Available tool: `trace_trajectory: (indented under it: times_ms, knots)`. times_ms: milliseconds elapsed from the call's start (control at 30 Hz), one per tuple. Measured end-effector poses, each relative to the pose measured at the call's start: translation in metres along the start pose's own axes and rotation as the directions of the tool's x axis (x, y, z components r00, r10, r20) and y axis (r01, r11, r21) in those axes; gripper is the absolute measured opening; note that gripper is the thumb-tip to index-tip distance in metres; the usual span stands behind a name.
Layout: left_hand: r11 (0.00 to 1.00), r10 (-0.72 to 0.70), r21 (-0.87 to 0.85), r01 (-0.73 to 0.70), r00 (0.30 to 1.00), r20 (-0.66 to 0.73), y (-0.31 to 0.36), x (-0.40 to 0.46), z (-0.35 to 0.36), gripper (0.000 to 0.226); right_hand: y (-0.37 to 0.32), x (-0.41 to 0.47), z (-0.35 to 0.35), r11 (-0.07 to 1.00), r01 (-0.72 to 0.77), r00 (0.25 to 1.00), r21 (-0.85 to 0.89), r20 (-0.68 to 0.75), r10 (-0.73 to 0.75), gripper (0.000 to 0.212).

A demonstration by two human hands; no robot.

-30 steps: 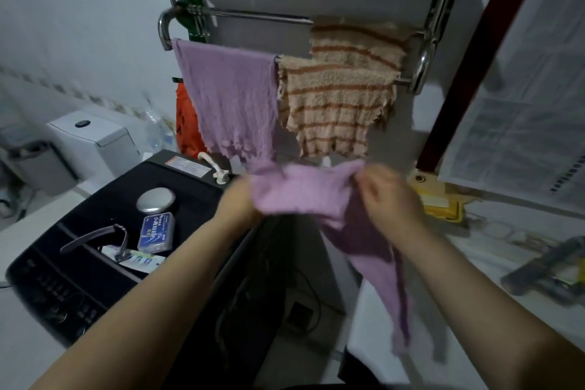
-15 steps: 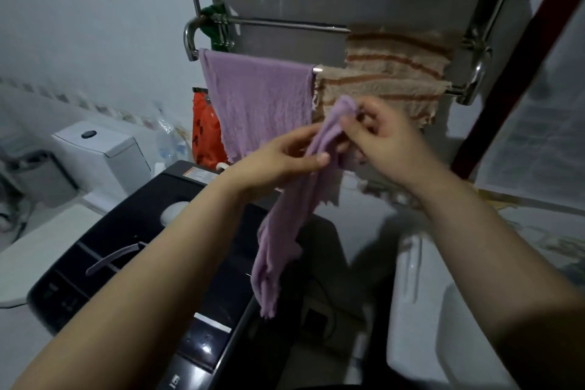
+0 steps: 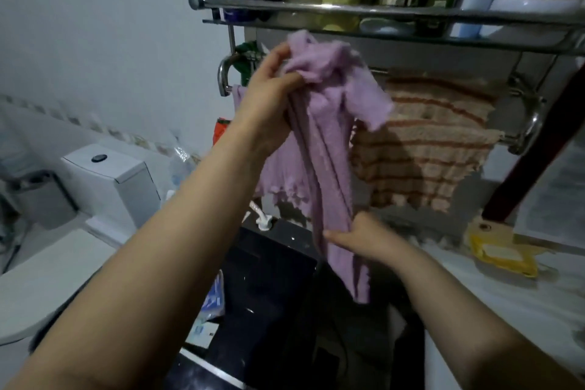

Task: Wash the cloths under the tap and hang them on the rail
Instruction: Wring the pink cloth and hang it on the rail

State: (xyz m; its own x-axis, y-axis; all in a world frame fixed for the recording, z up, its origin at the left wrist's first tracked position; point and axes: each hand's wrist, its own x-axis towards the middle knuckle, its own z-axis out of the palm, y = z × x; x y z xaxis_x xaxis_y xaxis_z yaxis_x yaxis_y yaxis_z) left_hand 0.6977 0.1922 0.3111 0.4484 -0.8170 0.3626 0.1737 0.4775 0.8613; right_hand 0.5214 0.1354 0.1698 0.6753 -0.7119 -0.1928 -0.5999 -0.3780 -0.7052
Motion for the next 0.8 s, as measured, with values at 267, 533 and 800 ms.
trace_trajectory:
  times_ms: [267, 533, 800]
  knots:
    - [0.992, 0.111, -0.035, -0.120, 0.973, -0.203, 0.024, 0.043, -0.076, 0.030, -0.086, 0.004, -0.113, 0.345, 0.370, 0.927, 0.863, -0.321, -0.192, 0.019]
    - [0.996, 0.038, -0.060, -0.069, 0.912, -0.409, 0.003, 0.077, -0.071, 0.022, -0.114, 0.104, -0.122, 0.874, 0.282, 0.708, -0.396, -0.529, -0.468, 0.033]
    - [0.980, -0.018, -0.197, -0.025, 0.976, -0.215, -0.008, 0.081, -0.036, 0.028, -0.133, 0.101, -0.129, 0.898, 0.076, 0.805, -0.433, -0.505, -0.311, 0.045]
